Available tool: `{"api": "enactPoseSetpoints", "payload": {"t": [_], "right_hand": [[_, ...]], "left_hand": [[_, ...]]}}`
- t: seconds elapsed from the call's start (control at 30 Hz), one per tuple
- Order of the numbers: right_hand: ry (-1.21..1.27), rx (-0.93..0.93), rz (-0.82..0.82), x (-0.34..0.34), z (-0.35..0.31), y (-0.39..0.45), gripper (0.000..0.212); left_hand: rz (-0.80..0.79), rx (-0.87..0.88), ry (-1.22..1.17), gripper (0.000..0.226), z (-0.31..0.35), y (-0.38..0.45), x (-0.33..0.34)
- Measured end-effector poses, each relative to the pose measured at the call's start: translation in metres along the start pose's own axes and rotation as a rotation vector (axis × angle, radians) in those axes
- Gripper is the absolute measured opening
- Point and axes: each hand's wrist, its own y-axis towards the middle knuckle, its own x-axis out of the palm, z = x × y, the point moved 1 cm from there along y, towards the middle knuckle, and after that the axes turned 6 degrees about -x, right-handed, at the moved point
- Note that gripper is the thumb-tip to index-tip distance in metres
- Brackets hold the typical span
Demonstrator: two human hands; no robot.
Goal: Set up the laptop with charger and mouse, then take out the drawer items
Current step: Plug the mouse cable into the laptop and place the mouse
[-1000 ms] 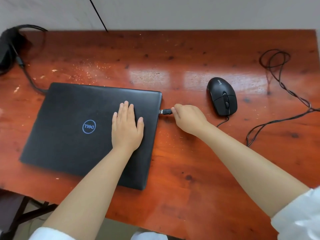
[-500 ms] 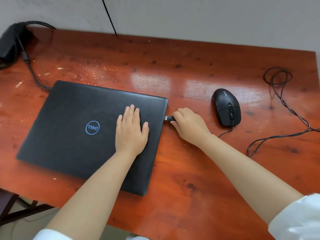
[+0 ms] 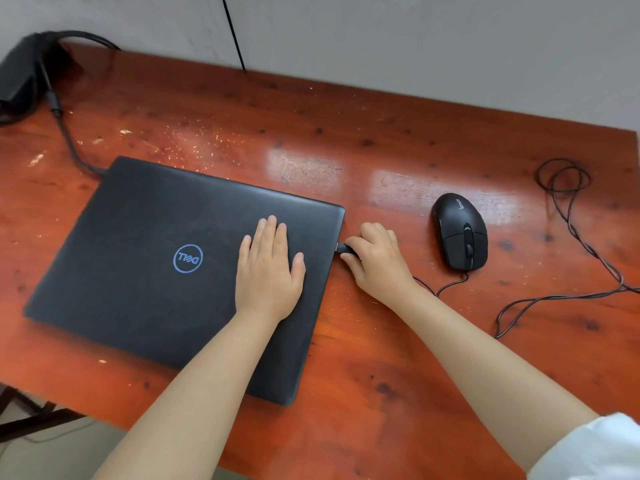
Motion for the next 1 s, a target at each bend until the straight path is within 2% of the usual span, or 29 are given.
{"api": "enactPoseSetpoints", "payload": {"t": [0.1, 0.2, 0.23, 0.3, 0.33, 0.37, 0.43, 0.5, 0.63, 0.73, 0.8, 0.9, 1.0], "right_hand": [[-0.003, 0.025, -0.026, -0.001, -0.002, 0.0, 0.01], [-0.078, 0.073, -0.189, -0.006, 0.002, 0.006, 0.027], [-0.095, 0.081, -0.194, -0.015, 0.004, 0.006, 0.03], [-0.128, 0.14, -0.012, -0.038, 0.017, 0.004, 0.032], [-0.172, 0.224, 0.078, -0.05, 0.028, 0.002, 0.034], [-0.241, 0.353, 0.086, -0.062, 0.039, 0.0, 0.041], [-0.376, 0.627, -0.09, -0.078, 0.061, -0.004, 0.058], [-0.394, 0.8, -0.245, -0.083, 0.075, -0.006, 0.068], [-0.256, 0.838, -0.275, -0.081, 0.079, 0.002, 0.061], [-0.185, 0.731, -0.197, -0.093, 0.066, 0.006, 0.045], [-0.134, 0.517, -0.149, -0.104, 0.052, 0.006, 0.044], [-0.077, 0.115, -0.223, -0.114, 0.018, -0.006, 0.063], [-0.14, -0.195, -0.331, -0.108, -0.018, -0.028, 0.069]], "left_hand": [[-0.003, -0.001, -0.002, 0.052, 0.0, 0.001, -0.002], [-0.003, -0.003, 0.006, 0.052, 0.0, 0.002, -0.003], [-0.004, -0.004, 0.007, 0.051, 0.0, 0.002, -0.003], [-0.007, -0.003, -0.004, 0.051, 0.0, 0.001, -0.004], [-0.007, -0.004, -0.007, 0.051, 0.0, 0.0, -0.004], [-0.006, -0.004, -0.004, 0.051, 0.0, 0.0, -0.003], [-0.005, -0.002, 0.001, 0.051, 0.0, 0.0, -0.002], [-0.007, -0.003, -0.002, 0.051, 0.0, -0.001, -0.002], [-0.001, -0.003, -0.002, 0.051, 0.001, 0.001, -0.003], [-0.003, -0.01, -0.004, 0.051, 0.002, 0.001, -0.004], [-0.004, -0.016, -0.004, 0.051, 0.003, 0.001, -0.005], [-0.008, -0.023, 0.002, 0.051, 0.004, 0.0, -0.006], [0.002, -0.016, -0.009, 0.051, 0.003, 0.0, -0.006]]}}
